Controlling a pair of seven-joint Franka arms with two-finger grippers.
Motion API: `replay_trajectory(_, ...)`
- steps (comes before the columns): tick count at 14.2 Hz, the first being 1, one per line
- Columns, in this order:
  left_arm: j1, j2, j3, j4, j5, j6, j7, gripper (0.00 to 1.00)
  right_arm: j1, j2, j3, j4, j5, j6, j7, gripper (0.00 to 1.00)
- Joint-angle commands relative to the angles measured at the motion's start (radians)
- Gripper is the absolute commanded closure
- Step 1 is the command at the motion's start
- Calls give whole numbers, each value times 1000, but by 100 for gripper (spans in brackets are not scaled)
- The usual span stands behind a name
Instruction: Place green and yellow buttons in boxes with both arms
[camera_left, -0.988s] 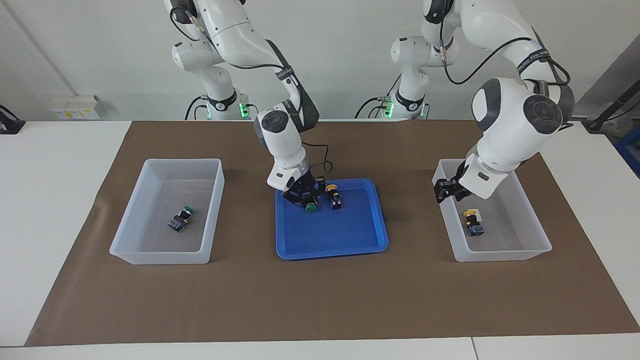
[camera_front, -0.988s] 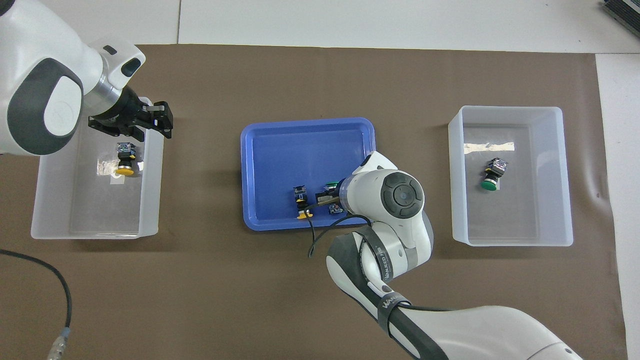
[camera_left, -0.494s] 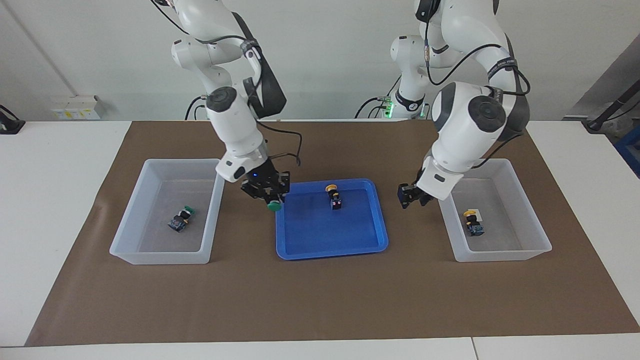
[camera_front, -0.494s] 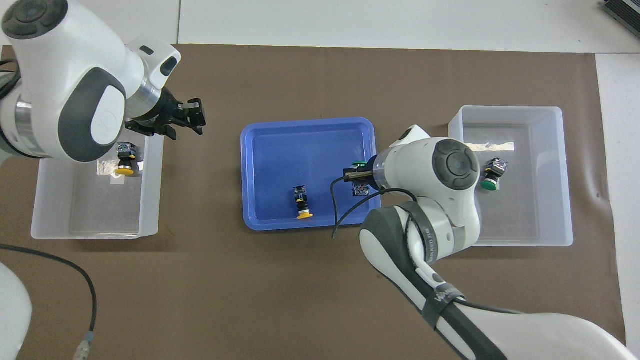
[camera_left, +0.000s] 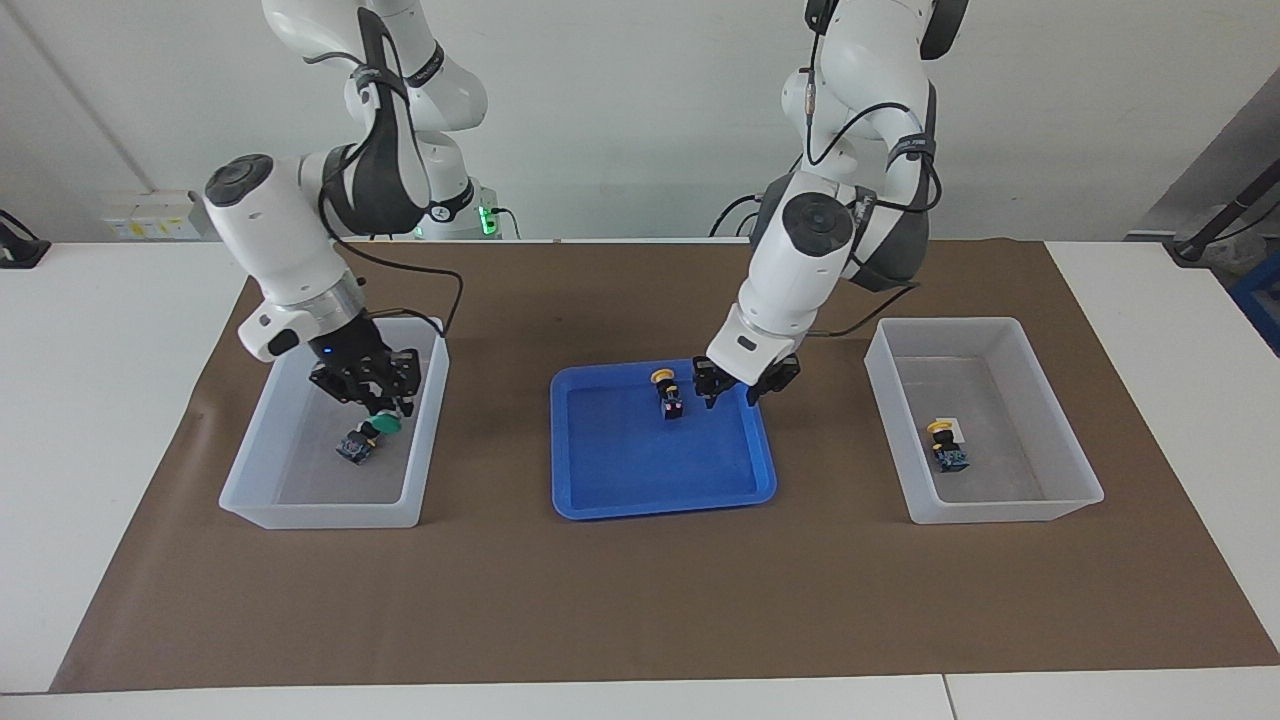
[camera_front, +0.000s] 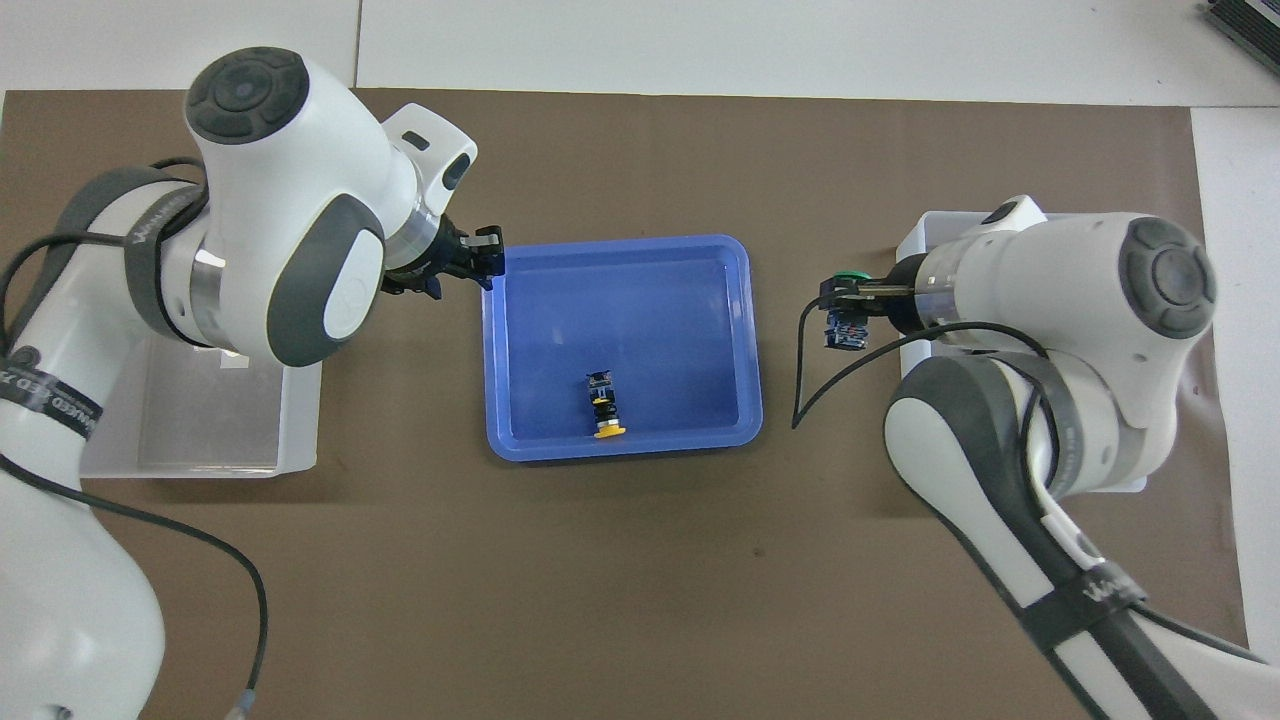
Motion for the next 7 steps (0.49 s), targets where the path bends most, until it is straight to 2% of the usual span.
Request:
replay_trajectory(1, -55, -28, 20, -124, -15, 106, -13, 22, -48, 39, 16, -41, -17, 61, -44, 100)
replay_trajectory(3, -83, -31, 20, -193, -14, 181, -15, 9, -55, 57, 16, -63, -15, 87, -56, 100)
replay_trajectory(5, -96, -31, 20, -209, -12, 197, -15, 8, -57, 83, 16, -67, -15, 116, -56, 89)
replay_trajectory(6, -104, -28, 20, -212, -12, 198, -15, 8, -57, 93, 16, -78, -15, 134, -56, 75)
replay_trajectory(7, -118, -28, 20, -222, -14, 206, -18, 8, -57, 93, 16, -83, -15, 144, -53, 52)
